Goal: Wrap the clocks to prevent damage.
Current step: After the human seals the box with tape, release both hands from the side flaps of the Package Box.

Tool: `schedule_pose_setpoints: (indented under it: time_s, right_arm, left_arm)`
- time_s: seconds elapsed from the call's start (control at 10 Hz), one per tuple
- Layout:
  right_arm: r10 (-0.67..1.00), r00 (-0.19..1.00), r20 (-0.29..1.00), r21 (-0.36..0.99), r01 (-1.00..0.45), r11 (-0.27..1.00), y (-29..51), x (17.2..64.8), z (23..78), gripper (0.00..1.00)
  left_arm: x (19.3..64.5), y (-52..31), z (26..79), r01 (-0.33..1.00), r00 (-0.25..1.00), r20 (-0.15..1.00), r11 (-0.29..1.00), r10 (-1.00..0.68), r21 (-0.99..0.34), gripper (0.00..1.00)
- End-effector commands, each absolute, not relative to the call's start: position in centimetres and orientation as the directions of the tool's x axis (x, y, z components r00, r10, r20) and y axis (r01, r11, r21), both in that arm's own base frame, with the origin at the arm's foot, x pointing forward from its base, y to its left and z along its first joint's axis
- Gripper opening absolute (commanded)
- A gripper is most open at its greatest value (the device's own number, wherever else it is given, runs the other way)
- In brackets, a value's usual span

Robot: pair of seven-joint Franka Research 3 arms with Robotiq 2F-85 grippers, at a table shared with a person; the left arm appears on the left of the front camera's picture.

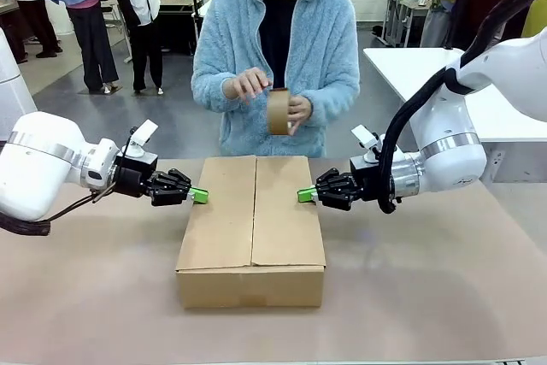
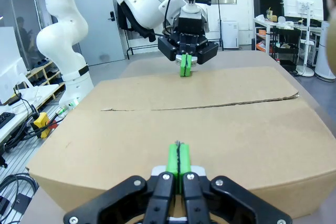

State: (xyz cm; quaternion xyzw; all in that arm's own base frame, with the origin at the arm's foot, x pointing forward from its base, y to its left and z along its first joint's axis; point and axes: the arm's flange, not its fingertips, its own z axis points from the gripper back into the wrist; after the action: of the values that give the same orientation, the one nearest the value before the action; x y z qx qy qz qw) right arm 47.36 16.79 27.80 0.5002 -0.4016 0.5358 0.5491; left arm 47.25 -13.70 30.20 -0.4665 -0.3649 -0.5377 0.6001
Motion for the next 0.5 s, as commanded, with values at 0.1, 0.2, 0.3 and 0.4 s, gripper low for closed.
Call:
schedule_pose_setpoints:
  time_s: [0.1, 0.2, 0.3, 0.4]
  right_arm:
    - [0.193, 0.109, 0.975, 0.124, -0.99, -0.068, 16.84, 47.36, 27.48, 0.01]
    - [0.193, 0.109, 0.975, 0.124, -0.99, -0.068, 16.84, 47.36, 27.48, 0.01]
    - [0.193, 0.109, 0.975, 0.124, -0.99, -0.068, 16.84, 47.36, 27.48, 0.01]
    - [0.193, 0.109, 0.975, 0.124, -0.99, -0.068, 16.84, 47.36, 27.48, 0.01]
  left_arm:
    - [47.16, -13.82, 29.9, 0.986, 0.154, 0.938, -0.015, -0.31, -0.166, 0.0]
    - [47.16, -13.82, 29.9, 0.986, 0.154, 0.938, -0.015, -0.31, -0.166, 0.0]
    - [47.16, -13.82, 29.9, 0.986, 0.154, 0.938, -0.015, -0.31, -0.166, 0.0]
    - [47.16, -13.82, 29.9, 0.986, 0.154, 0.938, -0.015, -0.31, -0.166, 0.0]
